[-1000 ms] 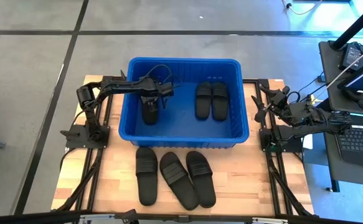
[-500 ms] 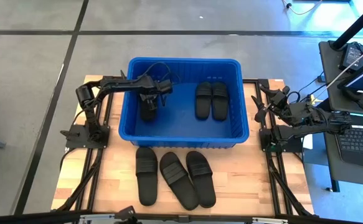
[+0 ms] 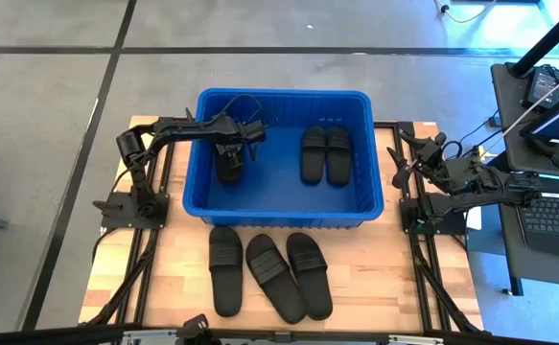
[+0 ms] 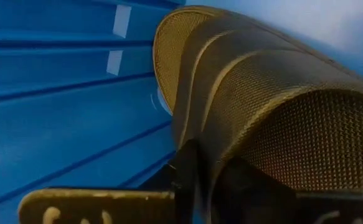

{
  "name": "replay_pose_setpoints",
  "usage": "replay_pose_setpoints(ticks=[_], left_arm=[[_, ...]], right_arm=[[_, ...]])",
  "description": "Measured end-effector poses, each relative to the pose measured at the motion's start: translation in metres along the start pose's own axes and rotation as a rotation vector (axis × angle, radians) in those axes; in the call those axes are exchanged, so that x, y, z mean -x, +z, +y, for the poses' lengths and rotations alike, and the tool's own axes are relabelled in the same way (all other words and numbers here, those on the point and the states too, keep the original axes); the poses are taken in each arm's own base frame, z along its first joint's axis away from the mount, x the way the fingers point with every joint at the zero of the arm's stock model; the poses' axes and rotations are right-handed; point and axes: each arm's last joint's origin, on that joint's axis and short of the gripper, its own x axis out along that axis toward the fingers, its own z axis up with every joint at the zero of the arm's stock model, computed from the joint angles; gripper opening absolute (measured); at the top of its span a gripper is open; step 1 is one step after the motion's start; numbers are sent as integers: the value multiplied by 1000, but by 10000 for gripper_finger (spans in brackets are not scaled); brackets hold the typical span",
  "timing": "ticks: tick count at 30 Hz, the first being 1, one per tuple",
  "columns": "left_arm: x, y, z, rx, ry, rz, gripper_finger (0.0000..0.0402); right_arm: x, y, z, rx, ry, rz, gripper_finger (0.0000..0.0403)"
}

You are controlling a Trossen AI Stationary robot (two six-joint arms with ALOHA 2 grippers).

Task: Pick and place slides into bin
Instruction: Put the black slide into the blue organizer bin

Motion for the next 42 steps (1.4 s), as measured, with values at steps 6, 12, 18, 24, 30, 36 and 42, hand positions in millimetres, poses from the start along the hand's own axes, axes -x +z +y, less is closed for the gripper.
replay_pose_setpoints(ticks=[6,12,18,24,30,36,42], left_arm=[[0,0,0,1,4,-1,29],[0,0,0,1,6,-1,29],[0,0,0,6,5,1,41],[-1,-1,0,-3,-5,10,103],[-1,-2,-1,-32,-17,16,186],[-1,-2,-3,-26,-98,17,239],[-1,-4,-4,-21,-111,29,270]], right_arm=[[0,0,0,0,0,0,255],[0,0,0,0,0,0,255],[0,0,0,0,0,0,255],[0,0,0,1,0,0,255],[0,0,0,1,0,0,255],[0,0,0,0,0,0,255],[0,0,0,0,0,0,255]])
